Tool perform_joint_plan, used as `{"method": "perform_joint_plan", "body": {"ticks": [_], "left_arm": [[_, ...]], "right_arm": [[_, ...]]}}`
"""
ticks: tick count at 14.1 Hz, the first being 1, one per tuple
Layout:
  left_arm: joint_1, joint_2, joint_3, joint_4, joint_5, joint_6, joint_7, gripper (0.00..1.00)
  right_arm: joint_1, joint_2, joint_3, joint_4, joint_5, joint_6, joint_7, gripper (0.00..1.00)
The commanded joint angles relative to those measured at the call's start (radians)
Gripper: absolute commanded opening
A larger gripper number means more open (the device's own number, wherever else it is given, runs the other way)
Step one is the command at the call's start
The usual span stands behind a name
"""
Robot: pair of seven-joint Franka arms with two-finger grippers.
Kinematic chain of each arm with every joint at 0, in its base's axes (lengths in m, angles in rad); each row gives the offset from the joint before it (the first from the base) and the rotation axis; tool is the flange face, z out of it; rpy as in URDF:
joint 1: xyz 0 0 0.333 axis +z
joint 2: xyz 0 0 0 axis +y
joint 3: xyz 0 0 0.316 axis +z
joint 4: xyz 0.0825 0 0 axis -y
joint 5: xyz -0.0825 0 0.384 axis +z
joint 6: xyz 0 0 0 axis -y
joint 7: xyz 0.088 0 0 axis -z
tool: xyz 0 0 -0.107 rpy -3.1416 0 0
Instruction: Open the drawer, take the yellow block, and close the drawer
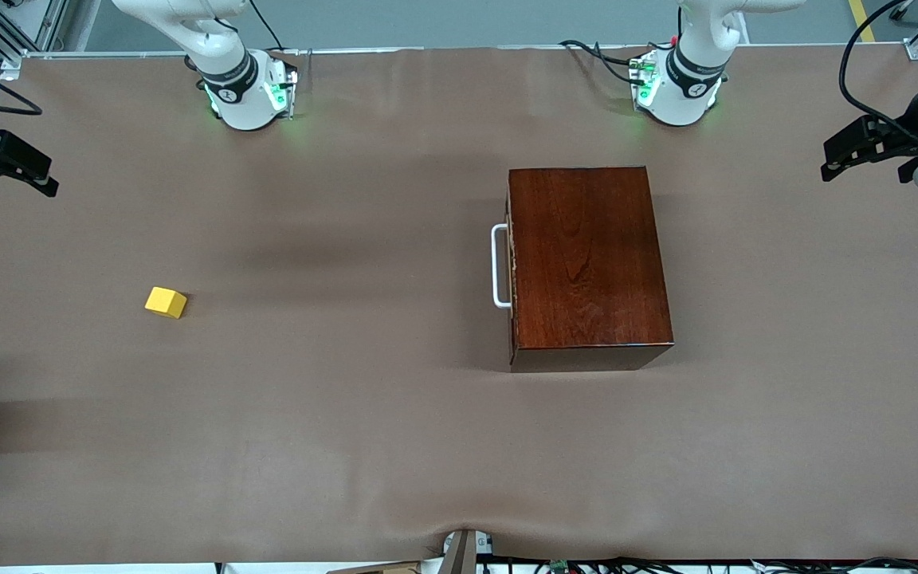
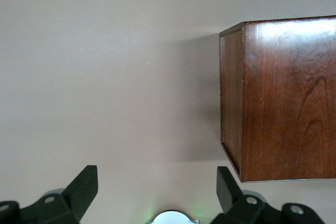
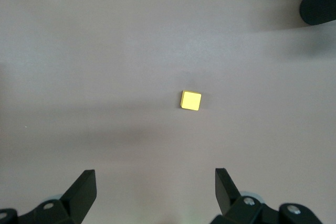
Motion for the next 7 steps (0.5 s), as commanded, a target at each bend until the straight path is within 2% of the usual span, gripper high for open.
{"method": "perform_joint_plan", "body": {"ticks": [1, 5, 7], "left_arm": [[0.019, -0.005, -0.012, 0.001, 0.023, -0.011, 0.013, 1.00], [0.019, 0.025, -0.013, 0.049, 0.009, -0.011, 0.019, 1.00], [0.019, 0.023, -0.052, 0.048, 0.015, -0.011, 0.016, 1.00]], "right_arm": [[-0.004, 0.000, 0.002, 0.006, -0.003, -0.004, -0.001, 1.00], [-0.010, 0.001, 0.002, 0.006, 0.002, -0.006, -0.001, 1.00], [-0.009, 0.001, 0.001, 0.006, 0.008, -0.006, -0.001, 1.00]]}}
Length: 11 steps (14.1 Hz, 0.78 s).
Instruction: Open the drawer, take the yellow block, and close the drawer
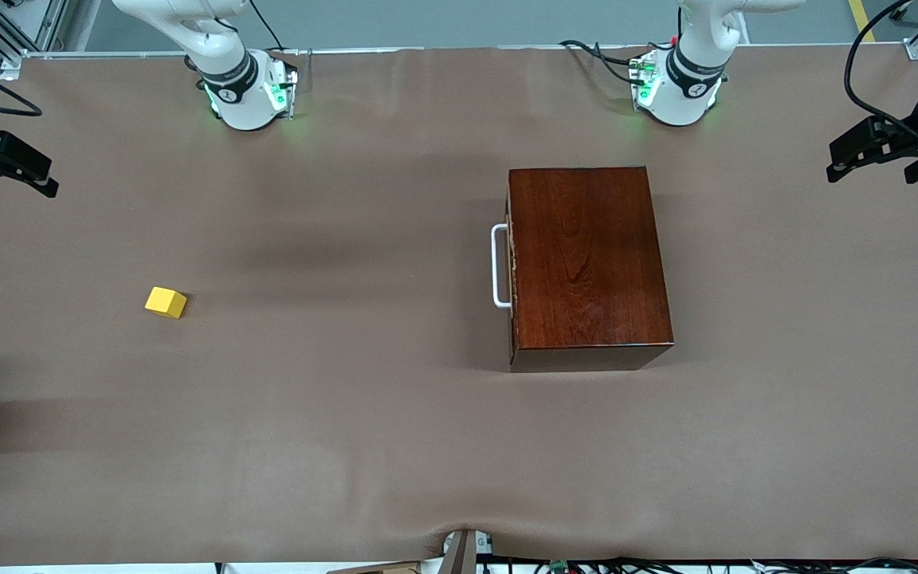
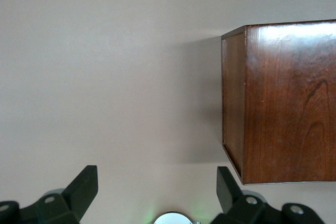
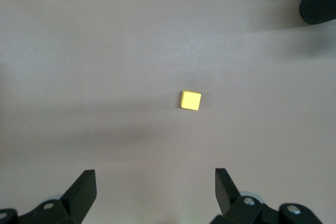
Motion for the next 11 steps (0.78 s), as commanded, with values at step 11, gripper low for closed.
{"method": "perform_joint_plan", "body": {"ticks": [11], "left_arm": [[0.015, 0.034, -0.043, 0.013, 0.014, -0.047, 0.002, 1.00]], "right_arm": [[-0.008, 0.001, 0.001, 0.008, 0.007, -0.007, -0.001, 1.00]]}}
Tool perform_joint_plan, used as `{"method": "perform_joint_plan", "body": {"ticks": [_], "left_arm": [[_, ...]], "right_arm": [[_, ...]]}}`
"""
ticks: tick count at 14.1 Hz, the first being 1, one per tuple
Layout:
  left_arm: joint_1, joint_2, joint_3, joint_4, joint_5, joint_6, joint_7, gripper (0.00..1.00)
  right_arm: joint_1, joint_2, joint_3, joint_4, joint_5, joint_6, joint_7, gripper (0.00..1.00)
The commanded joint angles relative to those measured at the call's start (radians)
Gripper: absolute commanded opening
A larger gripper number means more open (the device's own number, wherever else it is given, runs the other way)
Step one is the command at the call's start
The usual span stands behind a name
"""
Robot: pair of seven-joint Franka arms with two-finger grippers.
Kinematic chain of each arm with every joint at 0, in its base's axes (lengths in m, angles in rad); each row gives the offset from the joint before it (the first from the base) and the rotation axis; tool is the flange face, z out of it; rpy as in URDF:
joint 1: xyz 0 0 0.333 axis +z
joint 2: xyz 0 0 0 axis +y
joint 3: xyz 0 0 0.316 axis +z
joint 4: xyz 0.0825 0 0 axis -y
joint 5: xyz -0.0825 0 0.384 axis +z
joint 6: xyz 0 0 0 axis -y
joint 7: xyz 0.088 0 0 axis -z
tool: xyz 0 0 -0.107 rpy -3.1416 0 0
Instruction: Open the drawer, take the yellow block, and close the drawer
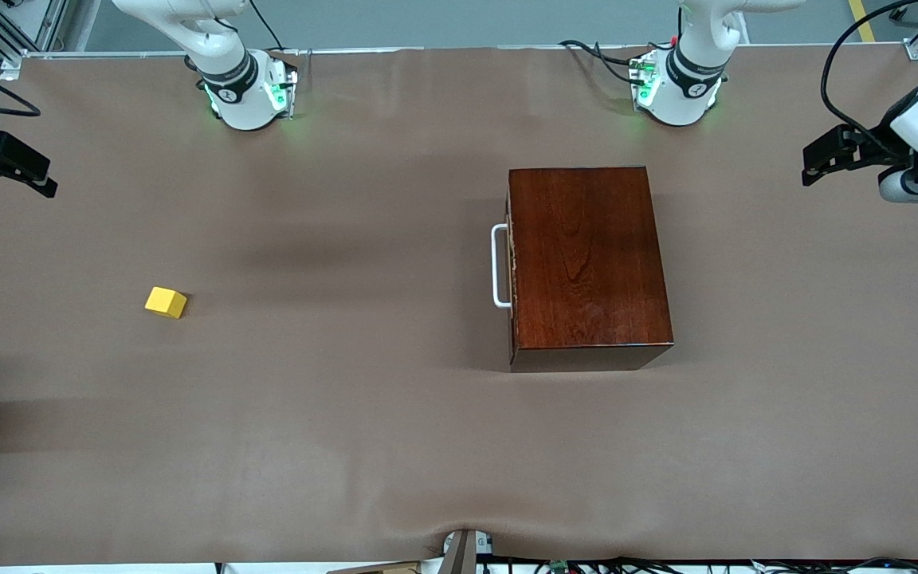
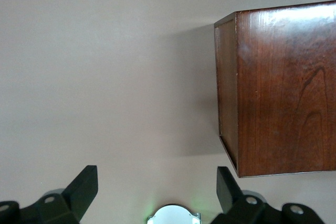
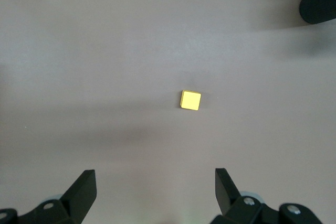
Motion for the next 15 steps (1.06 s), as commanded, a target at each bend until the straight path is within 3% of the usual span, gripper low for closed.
{"method": "perform_joint_plan", "body": {"ticks": [1, 15], "left_arm": [[0.012, -0.003, -0.009, 0.010, 0.014, -0.022, -0.001, 1.00], [0.022, -0.001, -0.006, 0.010, 0.019, -0.037, 0.005, 1.00]], "right_arm": [[-0.008, 0.000, 0.003, 0.008, 0.006, -0.006, -0.001, 1.00], [-0.008, 0.000, 0.003, 0.006, 0.006, -0.007, -0.002, 1.00]]}}
